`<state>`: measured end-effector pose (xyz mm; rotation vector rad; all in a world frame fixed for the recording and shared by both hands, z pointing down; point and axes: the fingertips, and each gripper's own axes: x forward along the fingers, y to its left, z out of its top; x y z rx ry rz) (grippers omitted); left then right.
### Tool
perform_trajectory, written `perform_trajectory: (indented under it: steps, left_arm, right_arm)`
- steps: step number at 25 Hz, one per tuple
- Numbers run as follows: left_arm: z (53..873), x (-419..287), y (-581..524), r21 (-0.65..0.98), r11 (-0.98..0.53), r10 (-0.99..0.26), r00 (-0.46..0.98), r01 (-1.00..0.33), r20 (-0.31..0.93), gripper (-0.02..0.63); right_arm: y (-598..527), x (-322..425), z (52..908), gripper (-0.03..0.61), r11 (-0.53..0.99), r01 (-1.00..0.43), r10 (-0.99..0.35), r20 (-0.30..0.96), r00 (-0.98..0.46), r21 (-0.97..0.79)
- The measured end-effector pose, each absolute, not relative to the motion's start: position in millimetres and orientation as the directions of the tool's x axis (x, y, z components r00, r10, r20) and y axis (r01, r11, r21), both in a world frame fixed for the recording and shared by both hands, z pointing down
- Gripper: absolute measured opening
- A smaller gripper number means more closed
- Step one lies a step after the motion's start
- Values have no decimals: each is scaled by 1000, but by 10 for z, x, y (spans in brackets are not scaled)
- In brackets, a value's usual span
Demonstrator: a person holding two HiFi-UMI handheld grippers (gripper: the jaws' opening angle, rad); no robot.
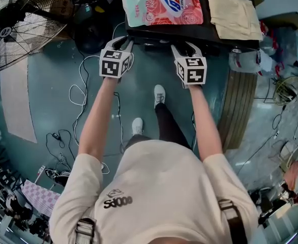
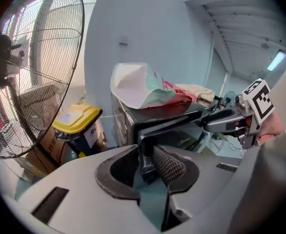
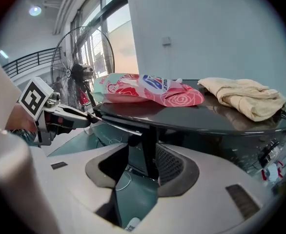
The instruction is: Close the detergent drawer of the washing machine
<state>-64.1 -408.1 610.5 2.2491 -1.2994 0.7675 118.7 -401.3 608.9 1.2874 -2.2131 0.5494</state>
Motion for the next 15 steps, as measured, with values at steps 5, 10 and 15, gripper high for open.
perform_trajectory:
  steps: [5,10,15]
  left_arm:
    - [6125,-653,-4146,98,-469,-644,416,-878,642,107]
    - [6121,-656,-4195,117,-461,-645,422,-880,637,118]
    - [6117,-656,-4201,137,-450,-643,426,-883,636,119]
  right_arm:
    - [-4067,1171,6109,158,452,-886,-676,610,-414,-100]
    - [-4105,1193,6116,160,401,-907,-692,606,-393,-130]
    - [-4104,1190,6120,160,346,-926,-708,606,-362,-150]
